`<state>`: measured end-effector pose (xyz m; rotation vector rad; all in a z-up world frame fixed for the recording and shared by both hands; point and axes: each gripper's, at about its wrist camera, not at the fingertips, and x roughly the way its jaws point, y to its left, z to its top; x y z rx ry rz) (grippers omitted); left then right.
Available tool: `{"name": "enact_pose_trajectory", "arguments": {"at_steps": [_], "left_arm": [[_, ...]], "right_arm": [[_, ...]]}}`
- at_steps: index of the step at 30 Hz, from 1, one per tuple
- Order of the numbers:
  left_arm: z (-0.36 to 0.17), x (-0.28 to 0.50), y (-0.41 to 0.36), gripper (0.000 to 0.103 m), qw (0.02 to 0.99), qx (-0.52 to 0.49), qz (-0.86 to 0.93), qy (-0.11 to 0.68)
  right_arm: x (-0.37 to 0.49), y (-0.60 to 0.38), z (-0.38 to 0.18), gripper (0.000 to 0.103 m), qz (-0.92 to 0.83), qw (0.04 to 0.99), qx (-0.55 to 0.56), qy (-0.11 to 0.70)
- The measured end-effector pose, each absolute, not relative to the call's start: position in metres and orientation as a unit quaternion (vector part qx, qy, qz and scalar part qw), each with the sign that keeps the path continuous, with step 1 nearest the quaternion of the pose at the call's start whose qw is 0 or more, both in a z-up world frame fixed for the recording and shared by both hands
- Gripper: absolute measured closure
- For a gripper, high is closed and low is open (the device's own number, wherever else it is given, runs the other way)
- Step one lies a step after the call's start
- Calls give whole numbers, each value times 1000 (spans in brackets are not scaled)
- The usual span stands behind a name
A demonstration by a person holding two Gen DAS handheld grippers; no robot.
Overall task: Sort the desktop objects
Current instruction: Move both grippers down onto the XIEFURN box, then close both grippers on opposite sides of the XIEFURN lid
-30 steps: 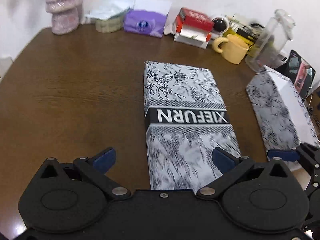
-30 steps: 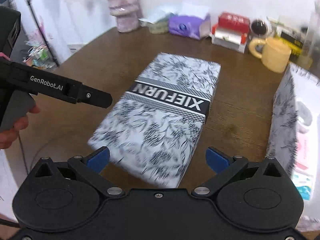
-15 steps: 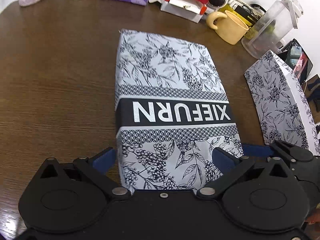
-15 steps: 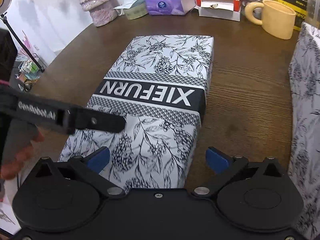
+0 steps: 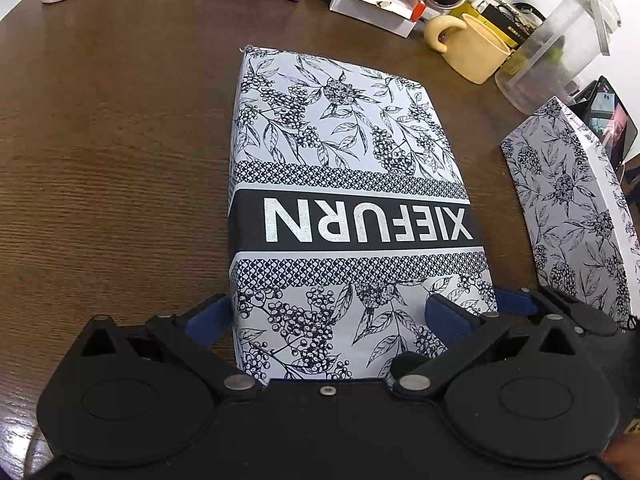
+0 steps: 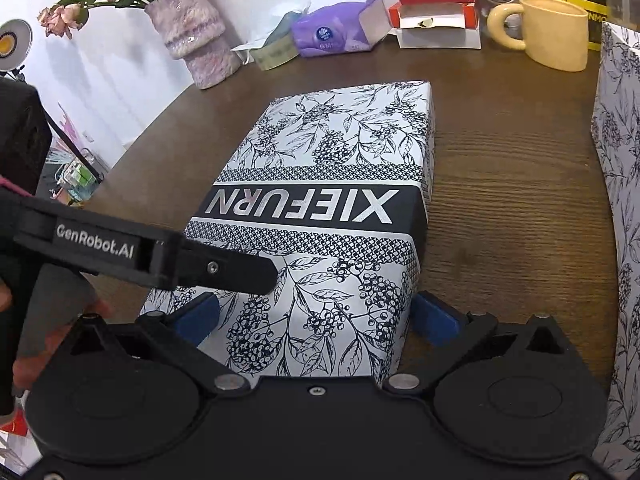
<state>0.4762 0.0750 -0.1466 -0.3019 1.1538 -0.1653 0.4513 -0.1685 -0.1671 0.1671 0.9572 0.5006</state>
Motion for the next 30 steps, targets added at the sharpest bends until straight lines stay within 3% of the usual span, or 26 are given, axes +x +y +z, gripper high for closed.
{"name": "enact_pose_trajectory", "arguments": {"at_steps": [30], "left_arm": [[-148, 470, 72, 0, 839, -142, -71, 521]], "right_arm": [[450, -166, -167, 0, 234, 853, 79, 459]]}}
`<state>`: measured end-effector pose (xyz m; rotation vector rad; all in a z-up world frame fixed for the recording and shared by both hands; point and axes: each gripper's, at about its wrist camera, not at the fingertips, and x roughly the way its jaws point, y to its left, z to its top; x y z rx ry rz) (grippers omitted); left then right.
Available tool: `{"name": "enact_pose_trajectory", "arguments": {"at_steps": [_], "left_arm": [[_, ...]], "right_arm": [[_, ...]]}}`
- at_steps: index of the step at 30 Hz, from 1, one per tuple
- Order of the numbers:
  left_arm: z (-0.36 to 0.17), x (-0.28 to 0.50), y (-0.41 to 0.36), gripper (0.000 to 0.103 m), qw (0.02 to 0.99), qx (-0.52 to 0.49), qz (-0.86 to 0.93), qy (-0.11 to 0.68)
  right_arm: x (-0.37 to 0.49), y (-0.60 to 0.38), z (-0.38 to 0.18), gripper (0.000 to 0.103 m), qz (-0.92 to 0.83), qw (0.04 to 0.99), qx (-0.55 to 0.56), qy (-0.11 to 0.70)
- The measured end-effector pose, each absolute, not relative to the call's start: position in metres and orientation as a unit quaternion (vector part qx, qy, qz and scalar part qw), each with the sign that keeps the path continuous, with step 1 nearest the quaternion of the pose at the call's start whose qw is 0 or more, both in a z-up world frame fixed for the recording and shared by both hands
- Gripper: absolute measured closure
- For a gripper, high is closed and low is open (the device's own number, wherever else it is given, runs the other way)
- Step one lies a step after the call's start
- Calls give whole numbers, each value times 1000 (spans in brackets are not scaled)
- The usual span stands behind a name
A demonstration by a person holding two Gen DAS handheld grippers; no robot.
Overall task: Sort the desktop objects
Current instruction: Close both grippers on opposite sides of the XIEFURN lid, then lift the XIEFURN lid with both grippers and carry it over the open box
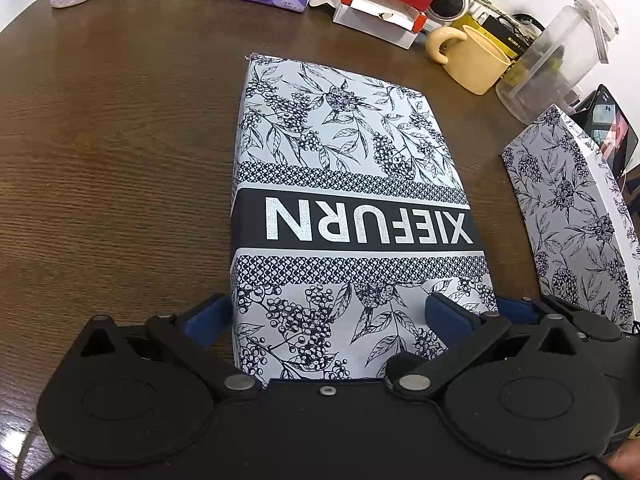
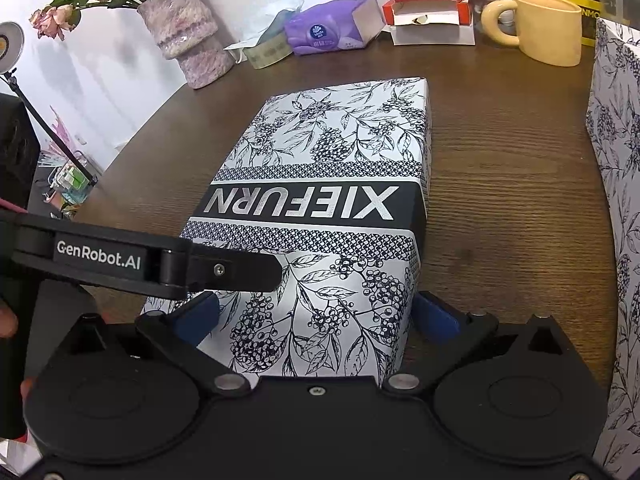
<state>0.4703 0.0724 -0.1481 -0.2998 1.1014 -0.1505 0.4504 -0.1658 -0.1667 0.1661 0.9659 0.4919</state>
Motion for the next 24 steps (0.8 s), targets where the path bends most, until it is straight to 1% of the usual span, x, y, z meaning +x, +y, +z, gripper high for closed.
{"name": "enact_pose_trajectory", "arguments": {"at_steps": [9, 16, 21, 24], "left_arm": [[-148, 468, 70, 0, 840, -150, -56, 518], [-145, 460, 65, 0, 835, -173, -28, 521], [-138, 433, 64, 0, 828, -214, -16, 519], [-123, 414, 54, 0, 837, -221, -4, 501]], "right_arm": [[447, -161, -168, 0, 212, 863, 90, 449], [458, -154, -162, 0, 213, 847, 66, 483], [428, -143, -154, 0, 220, 863, 39, 453], [405, -142, -144, 0, 225, 873, 44, 431]]}}
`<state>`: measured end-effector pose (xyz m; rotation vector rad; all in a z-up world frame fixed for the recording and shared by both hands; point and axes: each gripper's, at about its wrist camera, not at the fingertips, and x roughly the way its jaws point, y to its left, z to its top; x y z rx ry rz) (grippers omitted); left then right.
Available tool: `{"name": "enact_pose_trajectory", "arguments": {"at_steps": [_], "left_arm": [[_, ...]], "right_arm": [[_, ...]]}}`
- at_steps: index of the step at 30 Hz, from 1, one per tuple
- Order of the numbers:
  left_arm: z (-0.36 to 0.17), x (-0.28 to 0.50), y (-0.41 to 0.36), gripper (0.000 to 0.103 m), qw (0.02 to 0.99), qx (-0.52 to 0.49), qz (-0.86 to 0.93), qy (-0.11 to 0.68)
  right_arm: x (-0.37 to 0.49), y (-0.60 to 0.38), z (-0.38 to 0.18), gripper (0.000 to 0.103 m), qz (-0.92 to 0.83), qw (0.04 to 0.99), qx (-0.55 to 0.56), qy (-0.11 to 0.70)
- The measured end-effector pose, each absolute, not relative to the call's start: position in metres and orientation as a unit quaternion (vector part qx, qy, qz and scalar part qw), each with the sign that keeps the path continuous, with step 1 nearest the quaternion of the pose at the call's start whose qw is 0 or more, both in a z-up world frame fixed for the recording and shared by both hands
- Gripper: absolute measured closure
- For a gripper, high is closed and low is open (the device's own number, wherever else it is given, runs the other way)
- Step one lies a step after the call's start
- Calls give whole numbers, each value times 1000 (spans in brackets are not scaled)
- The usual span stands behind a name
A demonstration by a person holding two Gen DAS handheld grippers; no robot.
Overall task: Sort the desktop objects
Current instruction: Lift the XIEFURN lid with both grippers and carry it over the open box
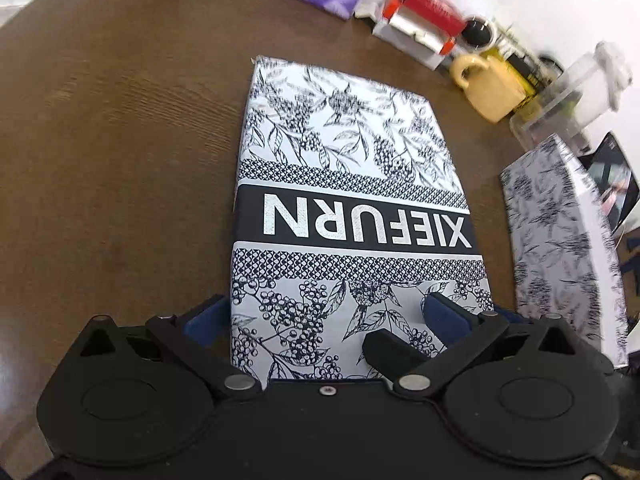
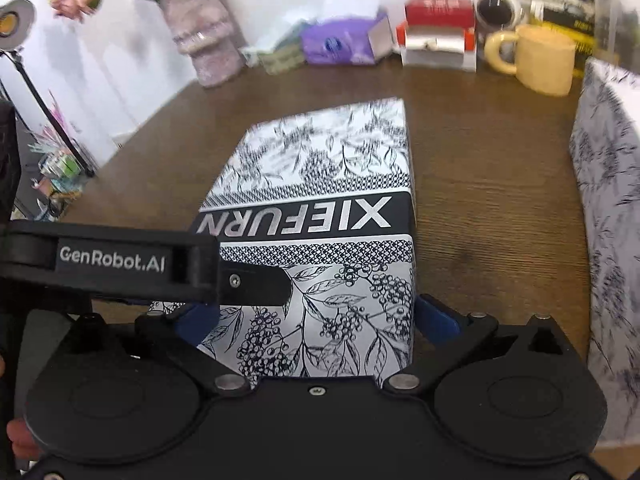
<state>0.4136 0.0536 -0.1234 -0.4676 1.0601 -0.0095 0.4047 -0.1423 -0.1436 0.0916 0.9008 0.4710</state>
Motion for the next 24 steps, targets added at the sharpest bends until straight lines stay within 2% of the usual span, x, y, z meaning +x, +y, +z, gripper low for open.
{"name": "enact_pose_trajectory", "arguments": {"at_steps": [9, 20, 24], "left_arm": [[-101, 315, 49, 0, 853, -222, 22, 472], [-121, 121, 28, 0, 852, -252, 47, 456], [-124, 73, 9, 0, 846, -260, 39, 464]], "right_arm": [[310, -142, -121, 0, 257, 882, 50, 392], [139, -191, -115, 0, 282, 884, 35, 372], [83, -212, -112, 0, 269, 889, 32, 370]]}}
